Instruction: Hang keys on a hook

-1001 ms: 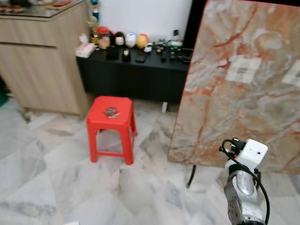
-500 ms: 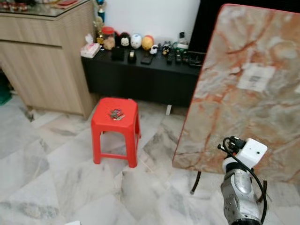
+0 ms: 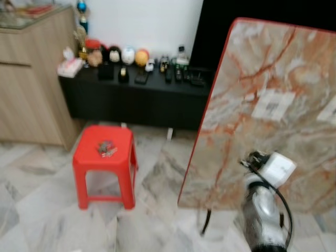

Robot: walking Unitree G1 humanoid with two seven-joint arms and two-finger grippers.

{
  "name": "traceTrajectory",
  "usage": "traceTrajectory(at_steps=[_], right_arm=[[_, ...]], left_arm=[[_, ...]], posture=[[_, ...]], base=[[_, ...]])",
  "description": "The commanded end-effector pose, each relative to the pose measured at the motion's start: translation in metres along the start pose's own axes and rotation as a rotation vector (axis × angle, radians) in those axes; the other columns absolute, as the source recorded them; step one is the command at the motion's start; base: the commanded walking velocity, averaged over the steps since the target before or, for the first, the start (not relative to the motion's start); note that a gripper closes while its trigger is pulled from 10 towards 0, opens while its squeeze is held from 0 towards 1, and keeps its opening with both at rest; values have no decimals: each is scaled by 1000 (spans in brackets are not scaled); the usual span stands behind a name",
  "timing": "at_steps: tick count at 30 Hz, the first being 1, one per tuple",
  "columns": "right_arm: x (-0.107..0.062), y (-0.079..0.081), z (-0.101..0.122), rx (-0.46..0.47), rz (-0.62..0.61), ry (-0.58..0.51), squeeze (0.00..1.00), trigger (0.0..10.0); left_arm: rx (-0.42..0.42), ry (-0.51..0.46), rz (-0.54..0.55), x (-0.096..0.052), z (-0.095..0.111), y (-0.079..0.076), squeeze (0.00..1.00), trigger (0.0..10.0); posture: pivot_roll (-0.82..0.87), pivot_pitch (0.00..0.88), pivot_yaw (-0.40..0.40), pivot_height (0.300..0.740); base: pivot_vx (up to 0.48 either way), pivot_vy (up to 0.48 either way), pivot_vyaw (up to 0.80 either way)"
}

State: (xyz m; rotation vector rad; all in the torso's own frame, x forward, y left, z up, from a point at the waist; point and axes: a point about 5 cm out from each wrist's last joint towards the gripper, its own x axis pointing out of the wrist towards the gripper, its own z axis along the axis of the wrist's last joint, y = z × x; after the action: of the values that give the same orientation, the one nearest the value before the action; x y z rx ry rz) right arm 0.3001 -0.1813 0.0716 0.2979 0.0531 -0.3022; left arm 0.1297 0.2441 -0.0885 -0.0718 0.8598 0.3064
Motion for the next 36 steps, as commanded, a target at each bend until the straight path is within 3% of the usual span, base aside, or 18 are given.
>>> traceTrajectory(at_steps=[1,12,36], right_arm=[[3,-9,11,-17,-24,-46,0,10000],[9,-6,20,2,-39,-82,0,10000],[8,-15,20,-4,-78,-85,0,10000]], left_arm=[[-12,53,-13,-4,-14,-6,0,10000],[-12,43,-9,-2,-11,-8,0,10000],[-12,36,-24,-2,-9,-13,0,10000]], posture=[[-24,0,-116,740],[-21,0,-113,740],[-27,0,-116,740]], base=[[0,0,0],[0,0,0],[46,0,0]])
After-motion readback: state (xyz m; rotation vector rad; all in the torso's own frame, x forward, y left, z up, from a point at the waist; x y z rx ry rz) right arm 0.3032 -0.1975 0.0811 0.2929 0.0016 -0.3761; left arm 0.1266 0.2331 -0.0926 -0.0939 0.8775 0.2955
